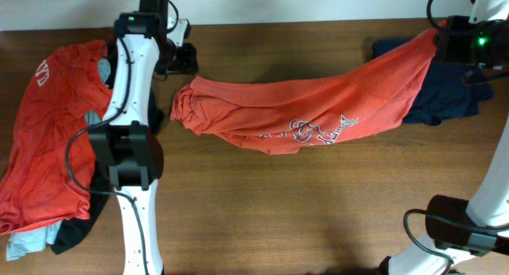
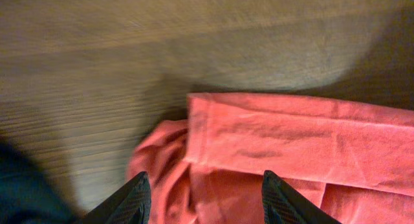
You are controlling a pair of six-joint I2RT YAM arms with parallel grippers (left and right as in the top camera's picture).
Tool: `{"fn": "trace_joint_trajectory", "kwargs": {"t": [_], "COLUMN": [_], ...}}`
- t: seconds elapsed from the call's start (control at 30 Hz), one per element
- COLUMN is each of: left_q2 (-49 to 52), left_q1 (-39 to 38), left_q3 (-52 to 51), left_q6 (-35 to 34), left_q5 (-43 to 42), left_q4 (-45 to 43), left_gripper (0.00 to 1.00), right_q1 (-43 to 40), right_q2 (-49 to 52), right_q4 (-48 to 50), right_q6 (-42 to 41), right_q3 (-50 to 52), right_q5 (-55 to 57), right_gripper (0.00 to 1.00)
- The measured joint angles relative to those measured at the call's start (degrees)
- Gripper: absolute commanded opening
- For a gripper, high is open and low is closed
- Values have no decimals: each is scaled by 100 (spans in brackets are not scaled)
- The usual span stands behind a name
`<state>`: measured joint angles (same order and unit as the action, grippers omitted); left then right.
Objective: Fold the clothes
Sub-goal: 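Grasp the orange shirt's left sleeve end with the left gripper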
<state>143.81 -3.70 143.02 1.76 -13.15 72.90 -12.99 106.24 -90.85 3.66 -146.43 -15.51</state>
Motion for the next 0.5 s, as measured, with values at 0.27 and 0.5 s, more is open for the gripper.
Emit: {"fn": "trace_joint_trajectory", "kwargs": {"t": [0.27,0.5], "left_q2": [358,555], "left_q1": [-35,-35], "left_q3": [0,0], "left_q6": [-35,-35], "left_q5": [-372,-334], "left_q4": [-17,-116], "left_gripper": [55,55], "right_q1": [0,0], "right_q2": [11,11], "right_q4": [-11,-66], "right_q6": [0,0], "right_q3": [0,0], "right_q5": [0,0], "right_gripper": [4,4]}}
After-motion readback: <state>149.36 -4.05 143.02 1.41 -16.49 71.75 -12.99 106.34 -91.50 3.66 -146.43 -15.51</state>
